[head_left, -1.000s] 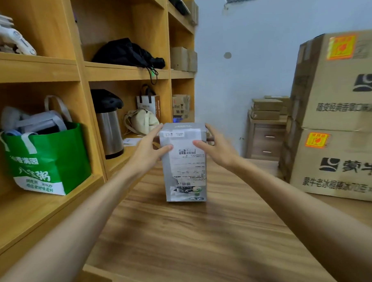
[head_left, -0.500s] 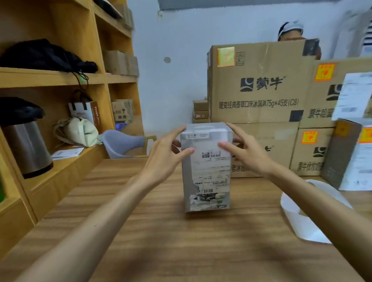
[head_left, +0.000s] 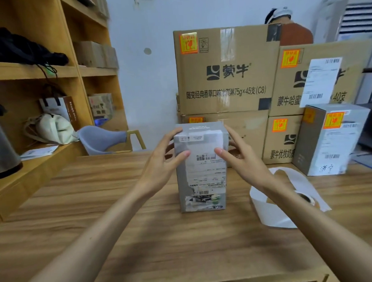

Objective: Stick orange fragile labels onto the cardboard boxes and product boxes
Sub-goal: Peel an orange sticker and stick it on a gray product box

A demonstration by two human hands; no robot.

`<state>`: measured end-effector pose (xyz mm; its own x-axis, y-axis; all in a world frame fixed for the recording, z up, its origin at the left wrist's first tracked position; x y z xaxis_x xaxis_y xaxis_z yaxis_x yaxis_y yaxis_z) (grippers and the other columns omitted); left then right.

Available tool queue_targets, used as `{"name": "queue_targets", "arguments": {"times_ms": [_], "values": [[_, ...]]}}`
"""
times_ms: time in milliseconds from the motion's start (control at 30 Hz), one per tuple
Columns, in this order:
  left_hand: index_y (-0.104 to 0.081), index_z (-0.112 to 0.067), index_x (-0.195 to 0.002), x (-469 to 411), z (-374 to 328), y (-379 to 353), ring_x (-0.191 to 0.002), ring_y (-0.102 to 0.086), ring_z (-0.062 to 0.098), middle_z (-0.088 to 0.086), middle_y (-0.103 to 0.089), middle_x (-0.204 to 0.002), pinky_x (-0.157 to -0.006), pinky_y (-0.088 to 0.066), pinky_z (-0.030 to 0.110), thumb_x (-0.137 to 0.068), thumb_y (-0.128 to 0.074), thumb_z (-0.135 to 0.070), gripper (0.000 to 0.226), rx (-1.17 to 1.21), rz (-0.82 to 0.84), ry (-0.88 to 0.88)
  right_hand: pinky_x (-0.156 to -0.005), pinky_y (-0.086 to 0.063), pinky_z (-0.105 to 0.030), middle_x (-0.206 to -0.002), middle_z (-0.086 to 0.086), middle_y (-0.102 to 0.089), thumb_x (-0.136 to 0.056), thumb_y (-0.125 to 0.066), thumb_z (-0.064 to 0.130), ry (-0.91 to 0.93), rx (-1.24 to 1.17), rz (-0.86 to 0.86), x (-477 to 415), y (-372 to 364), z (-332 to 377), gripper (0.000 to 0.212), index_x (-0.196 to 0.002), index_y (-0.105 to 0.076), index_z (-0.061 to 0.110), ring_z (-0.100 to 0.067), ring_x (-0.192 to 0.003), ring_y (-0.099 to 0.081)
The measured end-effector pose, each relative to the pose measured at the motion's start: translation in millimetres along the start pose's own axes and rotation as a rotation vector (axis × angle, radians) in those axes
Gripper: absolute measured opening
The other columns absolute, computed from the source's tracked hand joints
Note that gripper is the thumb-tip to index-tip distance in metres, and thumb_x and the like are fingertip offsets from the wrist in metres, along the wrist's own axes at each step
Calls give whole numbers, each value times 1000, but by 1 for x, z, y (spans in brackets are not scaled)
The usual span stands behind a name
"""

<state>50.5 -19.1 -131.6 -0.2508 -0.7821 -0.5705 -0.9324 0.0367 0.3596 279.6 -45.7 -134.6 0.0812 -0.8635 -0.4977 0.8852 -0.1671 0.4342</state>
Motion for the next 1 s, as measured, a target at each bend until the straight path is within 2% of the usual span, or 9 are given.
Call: {"name": "queue_targets", "arguments": {"times_ms": [133,267,400,467,567,633,800,900,1000], "values": [[-46,-39,-144,0,-1,2,-126,-57,2,-10,-55,-144,-98,-53,24,-95,-69,-29,54,33,-1,-2,-97,-54,-44,-139,15,-57,-97,-59,46,12,-37,-17,-2,-10,-3,64,-150,-24,52,4,-119,-56],[-45,-43,-143,0,-2,7,-127,-54,-1,-13,-54,-145,-104,-52,30,-95,-69,-30,55,2,5,13,-80,-49,-9,-141,10,-56,-99,-58,40,6,-34,-3,-5,-15,-2,65,-154,-22,44,20,-107,-54],[-32,-50,-151,5,-4,14,-137,-43,-1,-16,-42,-155,-113,-41,34,-92,-71,-41,71,-147,-11,23,-96,-50,-31,-144,12,-51,-93,-61,52,-32,-14,41,-4,-9,-1,71,-153,-25,45,4,-112,-58],[-31,-45,-153,9,-11,20,-140,-41,6,-10,-42,-155,-114,-39,39,-91,-72,-44,73,-282,-124,-50,-98,-46,-32,-142,13,-51,-91,-61,57,-69,60,17,2,4,-4,68,-150,-34,36,-2,-117,-56],[-49,-15,-142,20,-30,18,-119,-55,18,5,-57,-131,-102,-48,40,-96,-70,-31,53,-452,-319,-333,-94,-50,-31,-121,11,-65,-89,-65,53,-96,180,-2,18,31,-19,44,-123,-63,26,-7,-110,-61],[-58,-4,-125,27,-40,2,-99,-57,20,8,-61,-112,-88,-50,32,-96,-67,-26,37,-525,-339,-492,-87,-53,-34,-103,10,-69,-89,-69,47,-118,267,39,31,47,-34,24,-100,-70,25,-8,-98,-65],[-62,-15,-108,34,-29,-83,-68,-49,3,-11,-54,-98,-61,-49,26,-99,-57,-38,25,-483,57,-442,-66,-38,-23,-86,18,-61,-87,-73,39,-145,578,129,61,75,-60,13,-82,-72,28,-8,-81,-56],[-61,-23,-116,39,-19,-143,-70,-48,-5,-17,-53,-111,-72,-47,28,-98,-56,-45,28,-457,355,-275,-63,-35,-22,-82,13,-63,-85,-75,36,-162,607,160,74,90,-66,14,-79,-73,24,0,-71,-53],[-58,-30,-121,44,-13,-192,-78,-48,4,-18,-53,-122,-85,-50,39,-97,-61,-46,29,-401,517,-166,-61,-33,-9,-73,15,-56,-86,-76,25,-156,614,163,88,109,-62,13,-74,-70,22,16,-74,-50]]}}
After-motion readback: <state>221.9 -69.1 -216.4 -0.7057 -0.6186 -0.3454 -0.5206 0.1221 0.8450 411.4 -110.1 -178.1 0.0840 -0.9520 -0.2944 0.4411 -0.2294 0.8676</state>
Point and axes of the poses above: each hand's wrist, its own x-axis away from the middle knuckle, its own y-axis out of the back of the hand, z = x × y, the point moved 4 cm from there along -x, towards the middle knuckle
